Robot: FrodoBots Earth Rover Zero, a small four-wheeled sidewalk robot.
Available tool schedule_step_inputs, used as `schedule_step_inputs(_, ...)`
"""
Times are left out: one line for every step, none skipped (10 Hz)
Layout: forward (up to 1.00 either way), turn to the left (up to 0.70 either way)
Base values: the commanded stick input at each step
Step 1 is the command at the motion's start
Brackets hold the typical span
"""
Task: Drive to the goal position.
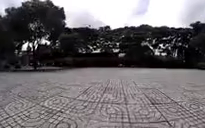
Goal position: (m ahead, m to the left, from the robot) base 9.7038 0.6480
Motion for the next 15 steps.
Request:
schedule_step_inputs(0.70, 0.00)
schedule_step_inputs(0.70, 0.00)
schedule_step_inputs(0.70, 0.00)
schedule_step_inputs(0.70, 0.00)
schedule_step_inputs(0.70, 0.00)
schedule_step_inputs(0.70, 0.00)
schedule_step_inputs(0.70, 0.00)
schedule_step_inputs(0.70, 0.00)
schedule_step_inputs(0.70, 0.00)
schedule_step_inputs(0.70, 0.00)
schedule_step_inputs(0.70, 0.00)
schedule_step_inputs(0.70, 0.00)
schedule_step_inputs(0.70, 0.00)
schedule_step_inputs(0.70, 0.00)
schedule_step_inputs(0.70, 0.00)
